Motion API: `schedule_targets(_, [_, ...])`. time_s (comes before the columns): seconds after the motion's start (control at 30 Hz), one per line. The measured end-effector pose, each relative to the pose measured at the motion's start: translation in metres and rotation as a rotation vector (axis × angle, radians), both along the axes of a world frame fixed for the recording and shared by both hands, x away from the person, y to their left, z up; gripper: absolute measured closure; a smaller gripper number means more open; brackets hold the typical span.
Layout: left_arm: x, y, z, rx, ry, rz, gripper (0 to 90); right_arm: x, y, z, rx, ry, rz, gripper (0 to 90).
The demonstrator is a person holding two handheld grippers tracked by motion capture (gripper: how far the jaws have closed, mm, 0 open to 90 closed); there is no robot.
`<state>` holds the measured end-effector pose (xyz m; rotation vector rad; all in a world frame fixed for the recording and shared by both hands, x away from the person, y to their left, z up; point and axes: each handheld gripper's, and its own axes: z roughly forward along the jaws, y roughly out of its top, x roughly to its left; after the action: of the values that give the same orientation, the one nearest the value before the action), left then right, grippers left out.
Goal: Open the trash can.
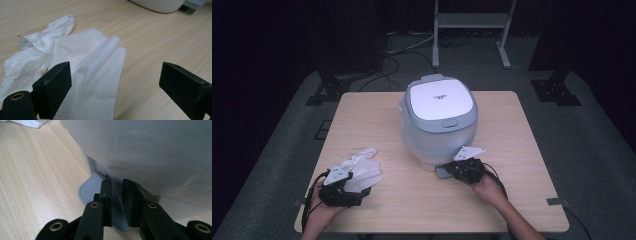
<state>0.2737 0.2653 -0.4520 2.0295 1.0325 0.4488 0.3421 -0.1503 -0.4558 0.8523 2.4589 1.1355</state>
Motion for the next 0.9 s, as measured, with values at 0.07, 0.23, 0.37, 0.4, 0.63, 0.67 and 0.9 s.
schedule_targets(0.07, [0.0,0.0,0.0,0.001,0.001,0.002,10.1,-0.001,0.001,0.0,-0.008,-0.008,-0.002,78.8])
schedule_targets(0.23, [0.0,0.001,0.0,0.01,-0.001,0.001,10.1,-0.002,0.0,-0.002,-0.013,-0.026,0.003,79.1])
schedule_targets(0.37, [0.0,0.0,0.0,0.012,-0.002,0.0,10.1,-0.003,0.0,-0.004,-0.01,-0.036,0.006,79.1])
schedule_targets(0.4, [0.0,0.0,0.0,0.012,-0.002,0.0,10.1,-0.003,0.0,-0.004,-0.01,-0.036,0.006,79.1])
schedule_targets(0.63, [0.0,-0.002,0.0,0.029,-0.002,-0.01,10.1,-0.004,0.003,-0.008,-0.043,-0.054,0.012,79.2])
schedule_targets(0.67, [-0.001,-0.002,-0.001,0.029,0.001,-0.01,10.1,-0.004,0.003,-0.009,-0.045,-0.055,0.012,79.3])
schedule_targets(0.9, [0.001,-0.005,-0.003,0.05,0.01,-0.023,10.1,-0.003,0.003,-0.016,-0.029,-0.023,0.008,84.0])
